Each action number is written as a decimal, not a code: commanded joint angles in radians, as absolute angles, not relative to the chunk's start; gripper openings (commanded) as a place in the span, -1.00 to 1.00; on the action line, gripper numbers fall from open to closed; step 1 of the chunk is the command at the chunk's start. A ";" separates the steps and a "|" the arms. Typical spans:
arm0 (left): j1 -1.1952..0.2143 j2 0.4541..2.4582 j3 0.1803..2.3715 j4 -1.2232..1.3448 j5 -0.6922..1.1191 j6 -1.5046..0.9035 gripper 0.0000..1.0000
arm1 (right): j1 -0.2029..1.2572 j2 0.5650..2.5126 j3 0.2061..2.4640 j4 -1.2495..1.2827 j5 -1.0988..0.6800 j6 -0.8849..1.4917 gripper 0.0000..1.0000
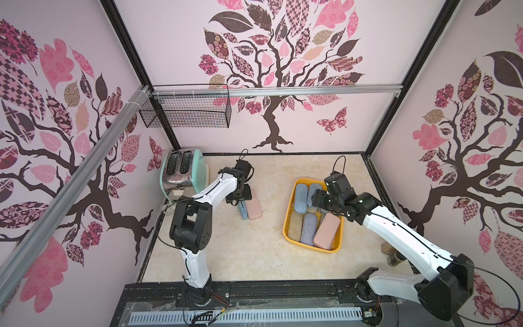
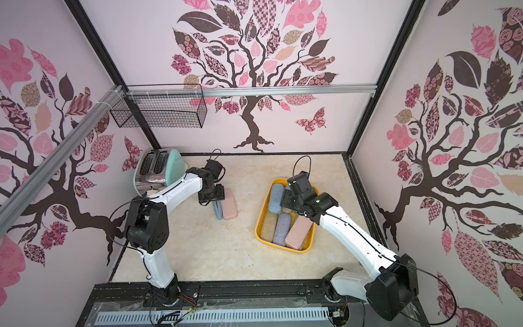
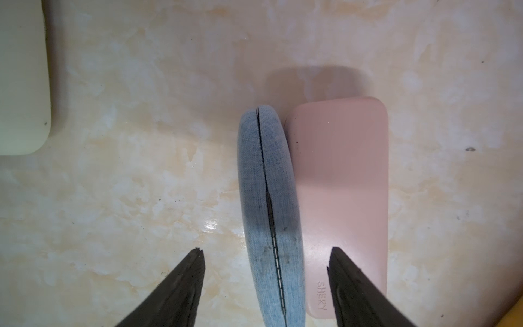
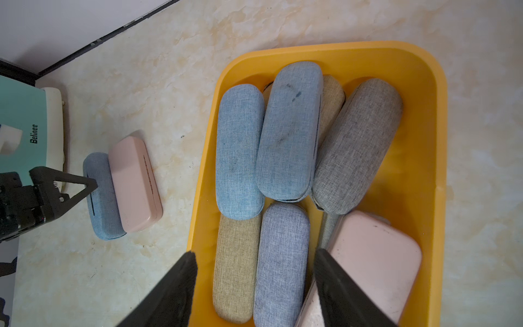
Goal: Put the glasses cases into the storage boxes
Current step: Adjust the glasses case at the center of the board.
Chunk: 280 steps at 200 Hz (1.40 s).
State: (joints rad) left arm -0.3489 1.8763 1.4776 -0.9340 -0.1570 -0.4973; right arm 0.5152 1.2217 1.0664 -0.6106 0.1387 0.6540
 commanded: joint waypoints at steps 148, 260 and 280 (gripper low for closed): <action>-0.348 1.861 1.439 -0.986 -0.234 -0.514 0.39 | 0.519 1.174 1.083 -0.576 -0.008 0.675 0.36; -0.303 1.731 1.299 -0.931 -0.207 -0.536 0.44 | 0.519 1.166 1.072 -0.580 0.036 0.651 0.35; -0.354 1.748 1.372 -0.938 -0.220 -0.520 0.57 | 0.520 1.172 1.061 -0.571 0.029 0.656 0.35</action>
State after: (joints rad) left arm -0.2989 1.7565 1.2926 -0.9535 -0.2234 -0.5285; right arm 0.5152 1.1770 1.0664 -0.5781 0.0257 0.6613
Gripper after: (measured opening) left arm 0.750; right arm 0.675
